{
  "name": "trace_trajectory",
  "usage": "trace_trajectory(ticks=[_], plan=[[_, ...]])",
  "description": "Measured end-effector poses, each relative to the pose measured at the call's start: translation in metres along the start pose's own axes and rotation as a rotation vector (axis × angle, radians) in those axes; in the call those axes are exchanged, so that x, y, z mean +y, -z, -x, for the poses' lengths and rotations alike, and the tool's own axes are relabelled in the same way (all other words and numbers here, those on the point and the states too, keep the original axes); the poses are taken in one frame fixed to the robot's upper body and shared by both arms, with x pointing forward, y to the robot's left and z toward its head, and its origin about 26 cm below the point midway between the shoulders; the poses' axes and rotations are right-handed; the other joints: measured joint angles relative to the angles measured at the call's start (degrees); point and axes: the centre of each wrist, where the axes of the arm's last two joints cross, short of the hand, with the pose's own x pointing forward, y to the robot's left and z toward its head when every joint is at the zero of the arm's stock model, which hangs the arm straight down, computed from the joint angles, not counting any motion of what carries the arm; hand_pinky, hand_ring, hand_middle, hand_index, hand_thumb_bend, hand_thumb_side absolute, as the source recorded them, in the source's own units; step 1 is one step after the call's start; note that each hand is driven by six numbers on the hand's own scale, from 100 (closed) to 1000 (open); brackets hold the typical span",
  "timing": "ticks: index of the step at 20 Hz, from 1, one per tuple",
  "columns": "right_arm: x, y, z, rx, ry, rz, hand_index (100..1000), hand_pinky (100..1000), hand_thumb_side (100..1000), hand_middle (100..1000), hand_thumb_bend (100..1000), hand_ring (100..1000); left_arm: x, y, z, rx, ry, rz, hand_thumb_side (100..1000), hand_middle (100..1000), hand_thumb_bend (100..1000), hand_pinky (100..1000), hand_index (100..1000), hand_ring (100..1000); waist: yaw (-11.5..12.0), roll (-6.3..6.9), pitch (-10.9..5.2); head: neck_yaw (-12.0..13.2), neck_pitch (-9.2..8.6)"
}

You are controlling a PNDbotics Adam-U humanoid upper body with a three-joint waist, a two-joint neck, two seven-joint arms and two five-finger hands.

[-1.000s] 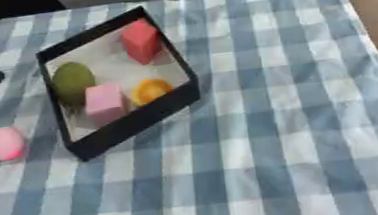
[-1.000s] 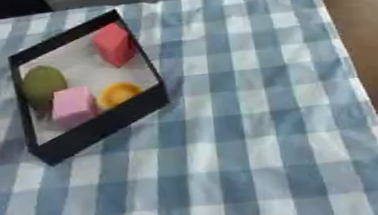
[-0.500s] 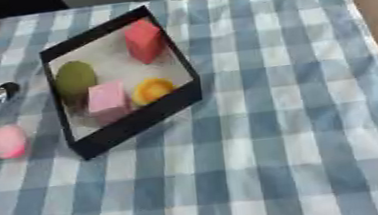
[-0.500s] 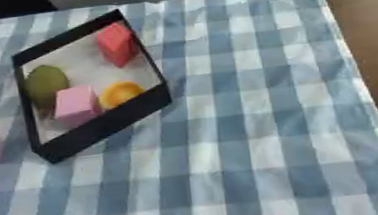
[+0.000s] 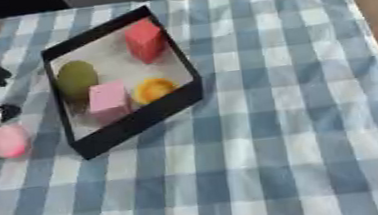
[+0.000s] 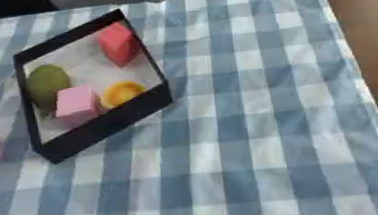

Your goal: Pick up objects on the table and place them in the box.

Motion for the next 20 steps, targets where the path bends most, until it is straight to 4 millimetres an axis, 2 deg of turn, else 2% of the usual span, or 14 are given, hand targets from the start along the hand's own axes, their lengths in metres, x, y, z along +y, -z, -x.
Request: trace_trajectory(ticks=[3,7,15,17,20], plan=[[0.001,-0.001,0.001,0.004,0.003,-0.001,821,840,415,746,492,722,-0.003,0.0,0.003,0.021,0.015,0.026,258,763,365,862,859,859,0.0,0.0,0.0,0.0,0.0],[0.002,-0.002,0.002,0.009,0.002,-0.006,821,840,414,745,490,722,-0.003,0.001,0.004,0.043,0.033,0.035,227,762,356,861,857,859,0.0,0.0,0.0,0.0,0.0],[0.003,-0.004,0.003,0.017,0.008,-0.005,820,835,415,744,493,721,-0.008,0.004,0.008,0.081,0.046,0.071,191,771,359,860,856,861,-0.4,0.0,0.0,0.0,0.0],[0.003,-0.004,0.004,0.017,0.009,-0.005,820,834,425,743,444,721,-0.01,0.006,0.009,0.098,0.055,0.08,190,775,373,861,858,862,-0.7,0.0,0.0,0.0,0.0],[0.004,-0.005,0.004,0.02,0.014,-0.002,819,833,423,742,448,719,-0.012,0.008,0.01,0.121,0.082,0.086,183,782,401,863,860,863,-0.8,0.0,0.02,0.0,0.0]])
